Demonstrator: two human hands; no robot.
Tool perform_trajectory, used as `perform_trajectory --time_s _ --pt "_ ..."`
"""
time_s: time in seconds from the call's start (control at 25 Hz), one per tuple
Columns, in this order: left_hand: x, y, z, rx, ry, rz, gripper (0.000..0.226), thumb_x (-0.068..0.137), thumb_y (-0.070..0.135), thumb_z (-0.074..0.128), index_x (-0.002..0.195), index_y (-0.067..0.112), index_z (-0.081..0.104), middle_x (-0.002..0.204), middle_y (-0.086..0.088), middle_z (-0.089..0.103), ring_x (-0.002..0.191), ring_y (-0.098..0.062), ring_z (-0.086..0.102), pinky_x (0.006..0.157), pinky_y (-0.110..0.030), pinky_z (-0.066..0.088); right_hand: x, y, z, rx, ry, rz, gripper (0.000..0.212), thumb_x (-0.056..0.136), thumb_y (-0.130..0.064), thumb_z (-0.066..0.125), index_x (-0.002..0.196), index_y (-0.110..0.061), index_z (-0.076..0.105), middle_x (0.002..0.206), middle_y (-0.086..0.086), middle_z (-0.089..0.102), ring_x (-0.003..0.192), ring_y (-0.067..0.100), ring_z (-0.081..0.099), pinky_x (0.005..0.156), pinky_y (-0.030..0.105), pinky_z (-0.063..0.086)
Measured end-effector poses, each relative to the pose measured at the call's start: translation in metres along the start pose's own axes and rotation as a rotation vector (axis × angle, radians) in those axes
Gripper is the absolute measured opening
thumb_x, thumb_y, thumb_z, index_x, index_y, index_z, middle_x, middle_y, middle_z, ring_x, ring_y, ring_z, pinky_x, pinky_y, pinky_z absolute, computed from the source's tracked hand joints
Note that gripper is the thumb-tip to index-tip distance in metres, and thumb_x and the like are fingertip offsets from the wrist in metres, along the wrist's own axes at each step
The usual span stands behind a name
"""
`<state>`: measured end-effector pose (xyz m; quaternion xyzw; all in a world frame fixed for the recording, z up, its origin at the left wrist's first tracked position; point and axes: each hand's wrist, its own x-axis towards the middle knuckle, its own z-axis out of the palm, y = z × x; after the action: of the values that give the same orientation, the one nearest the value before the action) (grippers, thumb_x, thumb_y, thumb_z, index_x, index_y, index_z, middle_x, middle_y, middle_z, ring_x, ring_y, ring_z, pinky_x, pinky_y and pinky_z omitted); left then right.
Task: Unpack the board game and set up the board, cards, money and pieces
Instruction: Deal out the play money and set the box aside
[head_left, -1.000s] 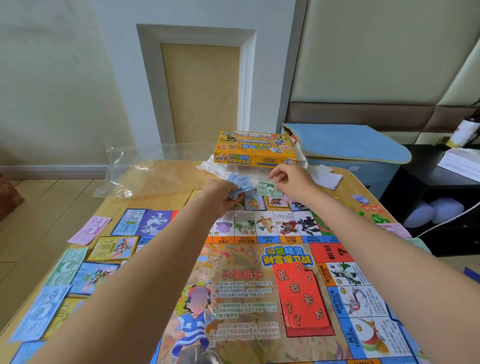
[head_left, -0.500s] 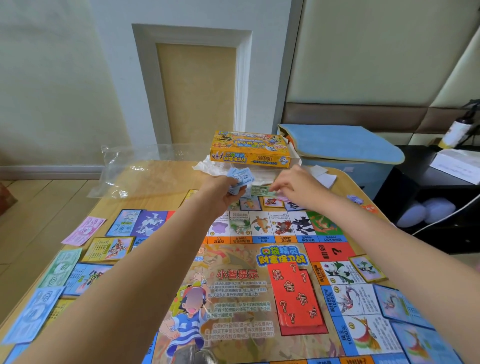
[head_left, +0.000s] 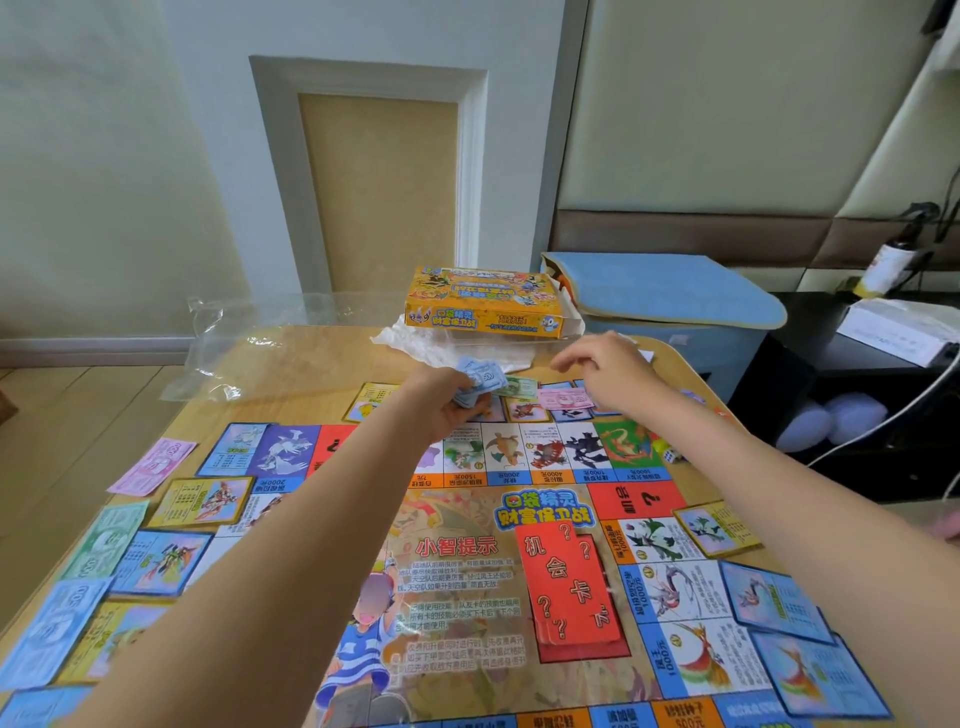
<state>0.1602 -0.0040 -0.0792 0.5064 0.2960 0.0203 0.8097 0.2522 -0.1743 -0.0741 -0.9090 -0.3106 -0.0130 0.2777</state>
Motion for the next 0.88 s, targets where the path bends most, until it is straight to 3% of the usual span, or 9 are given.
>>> perform_trajectory --time_s 0.12,0.24,0.32,0.4,0.44,0.56,0.64,0.72,0.88 --pt "-0.001 0.002 0.002 0.005 -0.019 0.007 0.043 0.094 -0.006 0.044 0.134 -0.007 0.032 0.091 -0.016 0.049 0.074 -0.023 0.055 0.046 -0.025 0.053 0.001 0.009 0.005 -0.171 -0.156 0.087 0.049 0.089 0.006 0.035 0.107 -0.023 0.069 0.125 0.006 0.054 0.123 0.027 0.039 0.105 0.043 0.033" --pt "-0.006 0.006 0.002 -0.050 -0.057 0.046 0.042 0.094 -0.008 0.043 0.134 -0.008 0.032 0.106 -0.021 0.050 0.075 -0.021 0.053 0.061 -0.025 0.056 -0.003 0.007 0.008 -0.175 -0.147 0.079 0.048 0.089 0.009 0.035 0.111 -0.018 0.068 0.126 0.006 0.055 0.128 0.025 0.030 0.104 0.045 0.030" --pt "-0.009 0.013 0.000 -0.097 -0.082 0.090 0.043 0.094 -0.007 0.042 0.135 -0.008 0.032 0.114 -0.022 0.051 0.078 -0.021 0.056 0.077 -0.029 0.054 -0.004 0.006 0.004 -0.131 -0.056 0.099 0.047 0.089 0.008 0.035 0.110 -0.019 0.067 0.126 0.008 0.055 0.116 0.022 0.042 0.094 0.041 0.040" --pt "-0.015 0.019 -0.003 -0.139 -0.094 0.133 0.042 0.094 -0.006 0.043 0.135 -0.007 0.033 0.124 -0.025 0.050 0.091 -0.026 0.061 0.078 -0.032 0.053 -0.008 0.002 -0.005 -0.071 -0.004 0.116 0.045 0.089 0.006 0.036 0.104 -0.020 0.069 0.124 0.007 0.057 0.083 0.008 0.048 0.067 0.025 0.041" --pt "-0.019 0.021 -0.003 -0.146 -0.102 0.148 0.040 0.094 -0.006 0.043 0.133 -0.007 0.035 0.127 -0.025 0.049 0.098 -0.028 0.061 0.077 -0.033 0.053 -0.012 -0.003 -0.013 -0.053 0.002 0.114 0.042 0.090 0.005 0.037 0.103 -0.018 0.070 0.123 0.007 0.058 0.075 0.004 0.045 0.062 0.020 0.037" --pt "-0.054 0.021 0.008 -0.057 -0.214 0.112 0.020 0.092 -0.008 0.044 0.112 -0.006 0.046 0.112 -0.023 0.055 0.088 -0.026 0.062 0.066 -0.028 0.058 -0.031 -0.024 -0.040 0.138 0.004 0.096 0.029 0.097 -0.006 0.041 0.108 -0.009 0.067 0.117 0.006 0.063 0.096 0.012 0.058 0.076 0.019 0.041" --pt "-0.082 0.010 0.023 0.038 -0.281 0.095 0.008 0.091 -0.010 0.044 0.095 -0.006 0.050 0.098 -0.020 0.056 0.083 -0.025 0.061 0.064 -0.026 0.056 -0.053 -0.039 -0.054 0.457 -0.109 0.133 0.028 0.099 -0.014 0.040 0.115 -0.004 0.062 0.109 0.007 0.066 0.088 0.012 0.061 0.075 0.018 0.049" --pt "-0.105 -0.005 0.037 0.092 -0.325 0.117 0.011 0.092 -0.010 0.044 0.089 -0.003 0.052 0.093 -0.017 0.058 0.080 -0.022 0.060 0.062 -0.024 0.056 -0.081 -0.046 -0.064 0.623 -0.176 0.153 0.029 0.099 -0.015 0.043 0.120 -0.002 0.059 0.103 0.007 0.066 0.080 0.015 0.065 0.071 0.019 0.054" --pt "-0.139 -0.032 0.060 0.160 -0.479 0.107 0.019 0.093 -0.010 0.039 0.094 0.001 0.053 0.095 -0.014 0.060 0.082 -0.019 0.062 0.063 -0.020 0.056 -0.136 -0.043 -0.085 0.425 -0.018 0.152 0.024 0.090 -0.004 0.058 0.113 -0.006 0.064 0.094 0.008 0.066 0.065 0.014 0.060 0.055 0.012 0.048"
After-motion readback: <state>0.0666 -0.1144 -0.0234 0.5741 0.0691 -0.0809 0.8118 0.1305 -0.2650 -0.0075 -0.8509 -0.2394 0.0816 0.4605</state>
